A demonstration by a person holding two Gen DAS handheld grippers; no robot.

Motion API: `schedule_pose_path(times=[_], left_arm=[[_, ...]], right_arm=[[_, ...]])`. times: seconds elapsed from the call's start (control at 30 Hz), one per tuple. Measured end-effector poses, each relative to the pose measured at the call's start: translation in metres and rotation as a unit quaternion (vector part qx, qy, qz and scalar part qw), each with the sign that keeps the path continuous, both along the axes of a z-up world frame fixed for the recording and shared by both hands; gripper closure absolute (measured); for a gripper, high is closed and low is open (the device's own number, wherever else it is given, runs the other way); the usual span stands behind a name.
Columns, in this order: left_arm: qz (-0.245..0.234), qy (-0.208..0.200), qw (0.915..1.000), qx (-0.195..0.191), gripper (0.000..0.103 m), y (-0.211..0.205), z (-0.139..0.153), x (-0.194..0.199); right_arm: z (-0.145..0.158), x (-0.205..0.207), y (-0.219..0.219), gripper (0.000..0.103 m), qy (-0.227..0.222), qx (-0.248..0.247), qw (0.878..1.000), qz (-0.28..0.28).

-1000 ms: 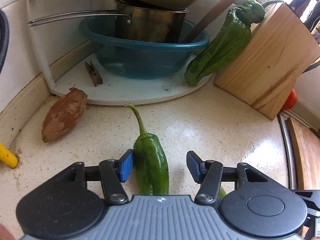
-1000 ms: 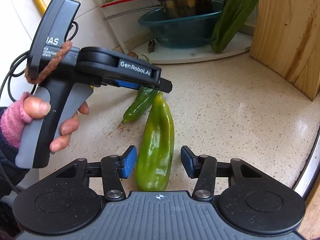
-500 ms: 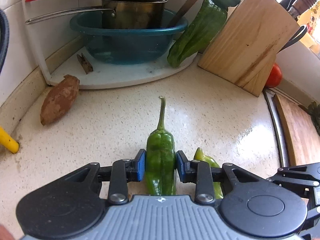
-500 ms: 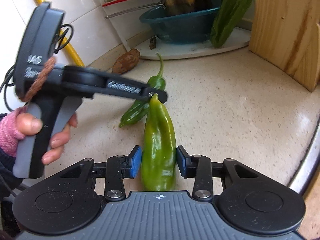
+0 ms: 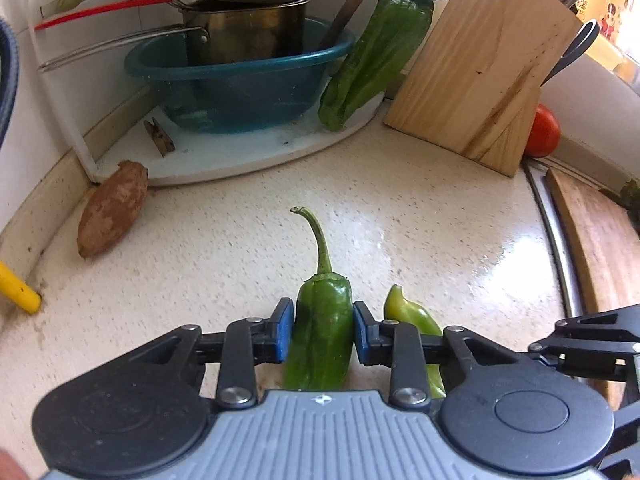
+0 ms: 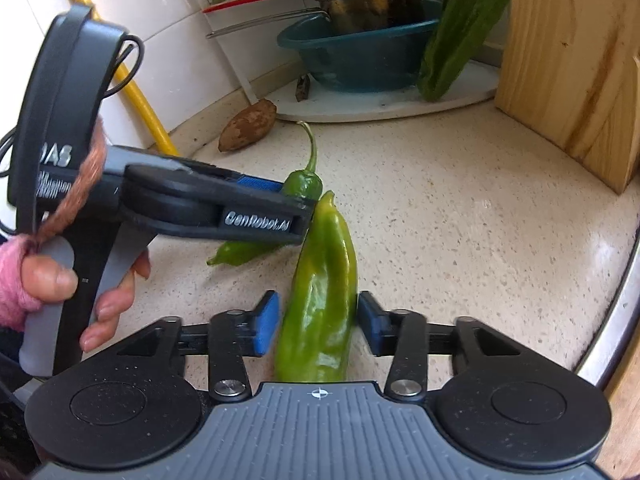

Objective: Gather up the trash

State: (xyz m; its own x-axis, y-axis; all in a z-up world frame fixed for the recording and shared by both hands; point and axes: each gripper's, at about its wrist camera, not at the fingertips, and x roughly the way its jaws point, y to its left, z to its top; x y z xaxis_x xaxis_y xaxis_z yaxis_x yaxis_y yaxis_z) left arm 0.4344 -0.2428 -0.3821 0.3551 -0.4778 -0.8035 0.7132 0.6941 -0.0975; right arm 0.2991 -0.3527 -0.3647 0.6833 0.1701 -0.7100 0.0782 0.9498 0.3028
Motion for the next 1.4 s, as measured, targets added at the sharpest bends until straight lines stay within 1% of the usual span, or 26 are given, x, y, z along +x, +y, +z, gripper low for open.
schedule_pose_path(times=[0.07,0.27,0.33,0.4,0.43,0.47,0.5,0.7,0.77,0.87,1.0,1.03,1.07,1.13,1.23,1.3,1.4], left_arm=[[0.0,0.004,1.0,-0.001,0.074,0.002,0.001,-0.004],[0.01,0.014,0.9998,-0.006,0.074,0.012,0.002,-0.009],[0.014,0.015,0.9998,-0.006,0.074,0.016,0.003,-0.01],[0.016,0.018,0.9997,-0.008,0.075,0.02,0.003,-0.011],[0.017,0.019,0.9996,-0.009,0.074,0.022,0.003,-0.012],[0.018,0.019,0.9996,-0.01,0.074,0.024,0.003,-0.013],[0.019,0.019,0.9996,-0.01,0.074,0.025,0.003,-0.014],[0.029,0.038,0.9986,-0.022,0.075,0.037,0.003,-0.013],[0.032,0.038,0.9985,-0.022,0.075,0.041,0.004,-0.014],[0.033,0.04,0.9985,-0.021,0.075,0.045,0.004,-0.014],[0.04,0.045,0.9978,-0.027,0.075,0.051,0.005,-0.014],[0.04,0.045,0.9978,-0.029,0.075,0.053,0.006,-0.014],[0.041,0.046,0.9977,-0.03,0.075,0.055,0.006,-0.014],[0.044,0.048,0.9973,-0.033,0.075,0.06,0.006,-0.013],[0.057,0.046,0.9966,-0.037,0.075,0.068,0.006,-0.009],[0.069,0.046,0.9956,-0.042,0.075,0.074,0.007,-0.005],[0.085,0.045,0.9945,-0.043,0.075,0.083,0.007,0.0]], right_arm=[[0.0,-0.002,-0.002,0.056,0.002,0.015,1.0,-0.002],[0.001,-0.005,-0.003,0.058,0.005,0.024,1.0,-0.003],[0.002,-0.006,-0.003,0.061,0.004,0.027,1.0,-0.003],[0.003,-0.007,-0.003,0.067,0.001,0.03,1.0,-0.003],[0.004,-0.008,-0.003,0.068,-0.001,0.032,0.999,-0.003],[0.005,-0.009,-0.003,0.072,-0.002,0.031,1.0,-0.002],[0.006,-0.009,-0.004,0.074,-0.002,0.03,1.0,-0.002],[0.005,-0.01,-0.003,0.074,-0.001,0.025,1.0,-0.001],[0.005,-0.01,-0.003,0.074,0.0,0.027,1.0,0.0],[0.005,-0.01,-0.005,0.078,0.001,0.034,0.999,-0.003],[0.004,-0.013,-0.012,0.078,-0.001,0.039,0.999,-0.016],[0.003,-0.013,-0.014,0.076,-0.001,0.046,0.999,-0.02],[0.001,-0.012,-0.017,0.072,0.0,0.057,0.998,-0.026],[-0.003,-0.01,-0.019,0.071,0.01,0.068,0.997,-0.025],[0.0,-0.01,-0.016,0.065,0.003,0.058,0.998,-0.023],[0.006,-0.009,-0.015,0.053,-0.007,0.053,0.998,-0.02],[0.016,0.002,-0.012,0.051,-0.021,0.038,0.999,-0.01]])
